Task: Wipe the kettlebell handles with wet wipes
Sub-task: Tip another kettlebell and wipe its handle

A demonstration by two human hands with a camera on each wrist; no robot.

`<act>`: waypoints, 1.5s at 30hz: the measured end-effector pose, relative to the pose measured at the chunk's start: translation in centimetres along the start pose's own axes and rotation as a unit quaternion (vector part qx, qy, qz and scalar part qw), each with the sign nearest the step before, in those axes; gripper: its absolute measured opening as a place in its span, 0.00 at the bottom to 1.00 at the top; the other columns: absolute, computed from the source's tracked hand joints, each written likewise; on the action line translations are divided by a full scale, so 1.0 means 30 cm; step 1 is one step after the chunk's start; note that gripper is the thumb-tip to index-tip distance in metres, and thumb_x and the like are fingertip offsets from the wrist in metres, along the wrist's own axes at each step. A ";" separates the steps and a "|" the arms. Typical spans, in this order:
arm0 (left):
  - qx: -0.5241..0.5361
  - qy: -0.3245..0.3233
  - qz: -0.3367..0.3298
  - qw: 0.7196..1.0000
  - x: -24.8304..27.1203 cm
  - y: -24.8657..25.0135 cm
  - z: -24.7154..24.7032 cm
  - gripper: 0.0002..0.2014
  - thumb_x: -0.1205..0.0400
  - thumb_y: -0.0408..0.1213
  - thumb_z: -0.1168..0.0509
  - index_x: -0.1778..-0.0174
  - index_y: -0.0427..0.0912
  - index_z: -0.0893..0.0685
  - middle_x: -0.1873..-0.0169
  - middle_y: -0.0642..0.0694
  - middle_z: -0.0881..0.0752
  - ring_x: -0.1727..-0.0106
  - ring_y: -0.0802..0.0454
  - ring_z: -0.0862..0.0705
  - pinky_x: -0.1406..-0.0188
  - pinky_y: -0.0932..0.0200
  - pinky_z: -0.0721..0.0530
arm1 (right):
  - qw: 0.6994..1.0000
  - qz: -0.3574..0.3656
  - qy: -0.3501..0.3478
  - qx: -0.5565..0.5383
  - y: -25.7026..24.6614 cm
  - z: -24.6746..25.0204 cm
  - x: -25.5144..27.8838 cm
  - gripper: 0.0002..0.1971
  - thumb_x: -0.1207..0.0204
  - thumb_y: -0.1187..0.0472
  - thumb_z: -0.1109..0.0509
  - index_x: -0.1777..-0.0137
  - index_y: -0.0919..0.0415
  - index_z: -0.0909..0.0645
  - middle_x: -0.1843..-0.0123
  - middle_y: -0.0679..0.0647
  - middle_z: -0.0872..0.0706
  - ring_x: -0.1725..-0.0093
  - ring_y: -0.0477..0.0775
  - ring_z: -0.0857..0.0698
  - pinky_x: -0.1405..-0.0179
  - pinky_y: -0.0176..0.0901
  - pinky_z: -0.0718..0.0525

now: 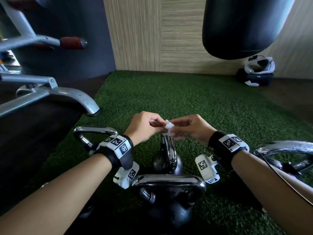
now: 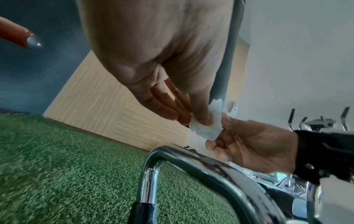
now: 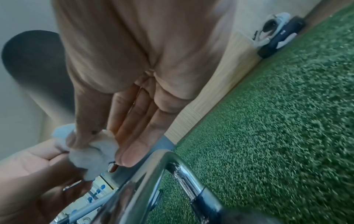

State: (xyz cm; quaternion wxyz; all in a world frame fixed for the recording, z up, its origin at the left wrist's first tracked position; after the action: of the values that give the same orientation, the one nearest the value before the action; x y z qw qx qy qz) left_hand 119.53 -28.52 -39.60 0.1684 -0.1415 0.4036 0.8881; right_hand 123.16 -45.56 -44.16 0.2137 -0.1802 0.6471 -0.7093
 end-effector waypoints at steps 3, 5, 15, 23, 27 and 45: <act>-0.030 0.013 -0.044 0.998 -0.019 0.032 -0.014 0.08 0.30 0.38 0.14 0.57 0.50 0.04 0.65 0.68 0.12 0.60 0.78 0.14 0.60 0.84 0.25 | 1.000 0.000 -0.011 -0.019 0.012 0.001 0.001 0.22 0.30 0.67 0.19 0.35 0.69 0.13 0.41 0.64 0.06 0.45 0.63 0.07 0.47 0.50 0.05; -0.037 0.003 -0.056 0.998 -0.027 0.043 -0.026 0.09 0.31 0.39 0.14 0.58 0.50 0.04 0.66 0.68 0.12 0.60 0.76 0.14 0.60 0.83 0.25 | 1.000 0.003 -0.013 -0.022 0.015 0.008 -0.004 0.20 0.30 0.67 0.19 0.38 0.72 0.12 0.43 0.63 0.06 0.49 0.60 0.07 0.51 0.48 0.05; -0.241 -0.277 0.137 0.920 0.101 -0.204 -0.158 0.45 0.29 0.50 0.17 0.19 0.50 0.31 0.30 0.48 0.18 0.37 0.52 0.17 0.36 0.52 0.15 | 0.994 -0.035 0.096 -0.041 0.166 0.148 -0.034 0.15 0.25 0.69 0.19 0.41 0.75 0.12 0.42 0.67 0.07 0.51 0.60 0.06 0.56 0.43 0.05; -0.300 -0.385 0.010 0.873 0.210 -0.126 -0.381 0.23 0.24 0.74 0.36 0.42 0.63 0.19 0.43 0.57 0.11 0.43 0.53 0.13 0.39 0.50 0.14 | 0.974 -0.053 0.219 -0.021 0.281 0.219 -0.009 0.10 0.28 0.70 0.16 0.48 0.70 0.09 0.49 0.68 0.06 0.55 0.60 0.08 0.54 0.50 0.05; -0.319 -0.338 -0.029 0.885 0.199 -0.096 -0.395 0.20 0.24 0.77 0.41 0.42 0.73 0.26 0.52 0.63 0.16 0.53 0.55 0.16 0.49 0.53 0.14 | 0.974 -0.071 0.216 0.023 0.332 0.202 -0.025 0.08 0.27 0.69 0.16 0.50 0.69 0.09 0.50 0.68 0.06 0.55 0.62 0.08 0.43 0.63 0.07; -0.163 -0.333 0.089 0.925 0.220 -0.303 -0.411 0.13 0.27 0.56 0.22 0.64 0.67 0.22 0.65 0.68 0.17 0.54 0.61 0.15 0.44 0.62 0.14 | 0.973 -0.091 0.206 0.056 0.377 0.070 -0.054 0.08 0.27 0.67 0.16 0.53 0.62 0.13 0.54 0.60 0.07 0.58 0.56 0.07 0.54 0.49 0.05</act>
State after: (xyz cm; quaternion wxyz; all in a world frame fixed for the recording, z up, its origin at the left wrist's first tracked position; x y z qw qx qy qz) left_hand 118.73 -31.12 -56.05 0.1883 0.1728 0.1853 0.9489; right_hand 126.43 -47.25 -55.16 0.0204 -0.0760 0.6176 -0.7825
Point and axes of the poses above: each hand's wrist, its own x-axis away from the middle knuckle, its own z-axis out of the back of the hand, y = z × x, the point moved 8 cm from there along -x, towards the middle knuckle
